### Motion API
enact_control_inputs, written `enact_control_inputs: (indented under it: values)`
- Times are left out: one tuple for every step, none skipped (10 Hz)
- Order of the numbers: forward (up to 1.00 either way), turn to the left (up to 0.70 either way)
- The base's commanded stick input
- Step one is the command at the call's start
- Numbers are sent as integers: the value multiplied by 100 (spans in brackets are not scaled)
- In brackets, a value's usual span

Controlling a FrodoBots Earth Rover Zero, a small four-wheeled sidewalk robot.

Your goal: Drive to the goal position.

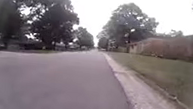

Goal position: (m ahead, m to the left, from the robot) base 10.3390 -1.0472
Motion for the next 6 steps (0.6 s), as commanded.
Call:
enact_control_inputs:
  values:
    - [100, 0]
    - [100, 0]
    - [100, 0]
    - [100, 0]
    - [100, 0]
    - [100, 0]
